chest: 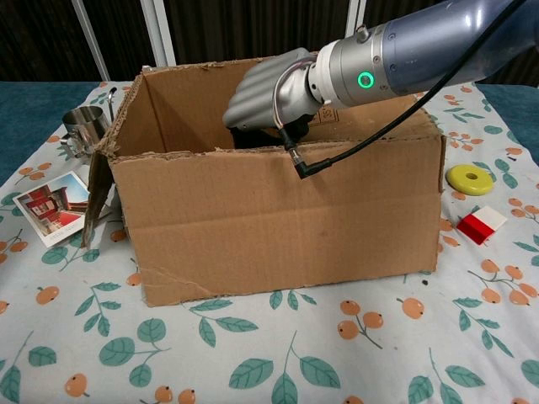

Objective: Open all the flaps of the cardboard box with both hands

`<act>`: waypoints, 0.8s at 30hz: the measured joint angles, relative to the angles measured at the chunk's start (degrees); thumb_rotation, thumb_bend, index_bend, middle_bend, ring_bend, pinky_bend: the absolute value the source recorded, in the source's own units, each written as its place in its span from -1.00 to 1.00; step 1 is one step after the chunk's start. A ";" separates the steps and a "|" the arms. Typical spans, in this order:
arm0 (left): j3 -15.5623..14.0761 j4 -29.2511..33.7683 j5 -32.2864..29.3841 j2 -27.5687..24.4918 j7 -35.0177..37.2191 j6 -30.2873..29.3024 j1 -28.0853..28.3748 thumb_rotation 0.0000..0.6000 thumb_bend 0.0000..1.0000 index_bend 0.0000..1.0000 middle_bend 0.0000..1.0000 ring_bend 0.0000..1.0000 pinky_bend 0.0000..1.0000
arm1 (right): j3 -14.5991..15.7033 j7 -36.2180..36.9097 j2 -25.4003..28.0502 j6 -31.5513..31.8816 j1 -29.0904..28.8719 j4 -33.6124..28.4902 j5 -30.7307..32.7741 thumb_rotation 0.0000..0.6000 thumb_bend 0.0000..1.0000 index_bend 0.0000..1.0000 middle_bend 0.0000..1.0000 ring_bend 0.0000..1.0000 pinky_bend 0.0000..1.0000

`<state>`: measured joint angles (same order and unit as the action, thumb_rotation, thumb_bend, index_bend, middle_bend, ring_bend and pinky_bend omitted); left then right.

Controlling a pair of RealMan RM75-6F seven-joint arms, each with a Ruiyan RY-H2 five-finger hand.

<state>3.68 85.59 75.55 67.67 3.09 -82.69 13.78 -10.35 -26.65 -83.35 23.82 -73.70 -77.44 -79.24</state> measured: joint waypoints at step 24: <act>1.05 1.29 1.03 -0.60 0.95 2.02 -0.85 1.00 -0.48 -1.00 -1.00 -1.00 -0.98 | 4.74 -9.49 9.84 -4.32 -5.29 -4.97 -4.15 1.00 1.00 0.42 0.24 -0.38 -0.43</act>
<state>4.73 86.88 76.58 67.07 4.03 -80.67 12.93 -5.61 -36.14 -73.51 19.50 -78.99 -82.41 -83.39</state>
